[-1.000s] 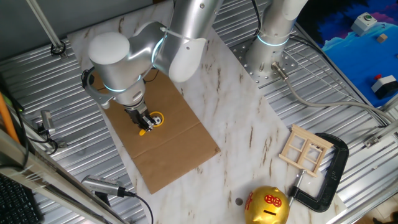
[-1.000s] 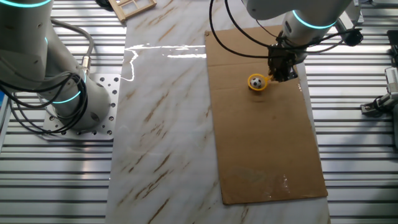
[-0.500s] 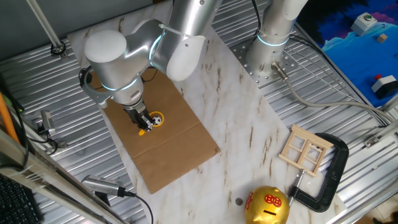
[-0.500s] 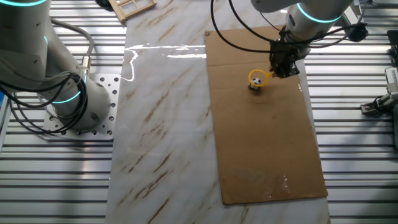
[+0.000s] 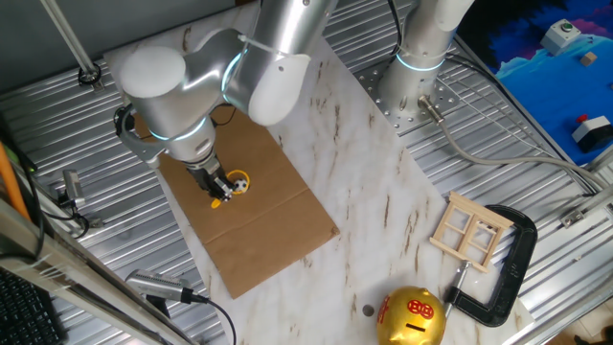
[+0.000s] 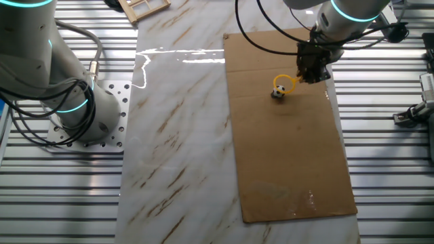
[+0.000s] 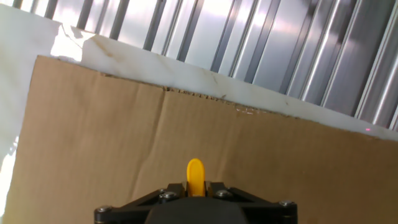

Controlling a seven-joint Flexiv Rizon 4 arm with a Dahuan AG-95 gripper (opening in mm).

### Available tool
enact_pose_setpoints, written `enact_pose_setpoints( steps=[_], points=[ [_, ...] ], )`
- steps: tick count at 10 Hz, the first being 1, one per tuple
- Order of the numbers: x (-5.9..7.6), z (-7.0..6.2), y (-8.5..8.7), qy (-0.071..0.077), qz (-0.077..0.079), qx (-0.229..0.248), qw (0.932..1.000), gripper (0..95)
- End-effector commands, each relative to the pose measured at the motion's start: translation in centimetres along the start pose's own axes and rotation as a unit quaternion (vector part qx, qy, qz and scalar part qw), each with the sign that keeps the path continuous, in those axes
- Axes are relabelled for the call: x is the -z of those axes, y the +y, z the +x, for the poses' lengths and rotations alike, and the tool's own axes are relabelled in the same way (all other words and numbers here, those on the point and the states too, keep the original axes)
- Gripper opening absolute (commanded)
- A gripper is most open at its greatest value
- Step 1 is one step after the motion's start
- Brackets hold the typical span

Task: Remove the bubble ring from the ball

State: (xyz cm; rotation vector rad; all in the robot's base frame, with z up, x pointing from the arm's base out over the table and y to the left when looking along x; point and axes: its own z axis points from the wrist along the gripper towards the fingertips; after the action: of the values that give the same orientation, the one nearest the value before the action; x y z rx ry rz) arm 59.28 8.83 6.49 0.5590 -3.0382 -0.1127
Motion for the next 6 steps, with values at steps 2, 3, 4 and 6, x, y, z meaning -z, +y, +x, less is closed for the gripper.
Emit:
enact_pose_setpoints(
  steps=[2, 3, 4, 6],
  points=[
    [0.20, 0.28, -0.05, 0.011, -0.008, 0.028, 0.9995, 0.0],
    [0.20, 0.28, -0.05, 0.010, -0.010, 0.042, 0.9990, 0.0],
    [0.20, 0.28, -0.05, 0.008, -0.015, 0.046, 0.9988, 0.0],
    [0.20, 0.28, -0.05, 0.010, -0.017, 0.053, 0.9984, 0.0]
  ],
)
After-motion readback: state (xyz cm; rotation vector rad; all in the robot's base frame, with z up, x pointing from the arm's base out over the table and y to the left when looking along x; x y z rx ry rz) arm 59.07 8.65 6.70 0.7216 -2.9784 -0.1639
